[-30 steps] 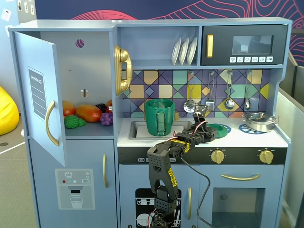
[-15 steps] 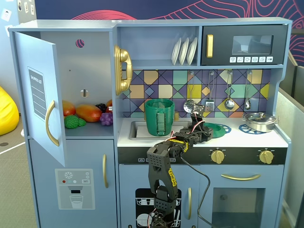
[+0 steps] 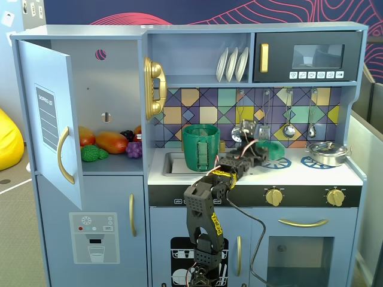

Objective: Pick up the lid from the counter and put it on the green recipient

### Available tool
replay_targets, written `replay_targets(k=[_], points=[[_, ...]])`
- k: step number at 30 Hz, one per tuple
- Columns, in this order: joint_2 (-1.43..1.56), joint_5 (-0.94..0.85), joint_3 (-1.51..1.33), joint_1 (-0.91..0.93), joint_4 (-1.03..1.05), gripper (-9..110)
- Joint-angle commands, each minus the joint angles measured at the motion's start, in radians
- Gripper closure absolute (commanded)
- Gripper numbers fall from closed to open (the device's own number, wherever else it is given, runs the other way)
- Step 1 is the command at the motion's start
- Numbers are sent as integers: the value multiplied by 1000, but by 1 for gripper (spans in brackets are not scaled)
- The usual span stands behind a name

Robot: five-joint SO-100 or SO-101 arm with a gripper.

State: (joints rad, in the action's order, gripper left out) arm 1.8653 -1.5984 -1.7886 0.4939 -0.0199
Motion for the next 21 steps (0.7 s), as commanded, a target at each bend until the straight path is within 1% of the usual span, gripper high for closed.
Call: replay_targets(k=[1, 7, 10, 21], points=[[160, -20, 167, -40, 101, 101], [252, -55, 298, -141, 288, 101], [273, -75, 345, -213, 342, 101], [241, -107, 396, -388, 388, 101]])
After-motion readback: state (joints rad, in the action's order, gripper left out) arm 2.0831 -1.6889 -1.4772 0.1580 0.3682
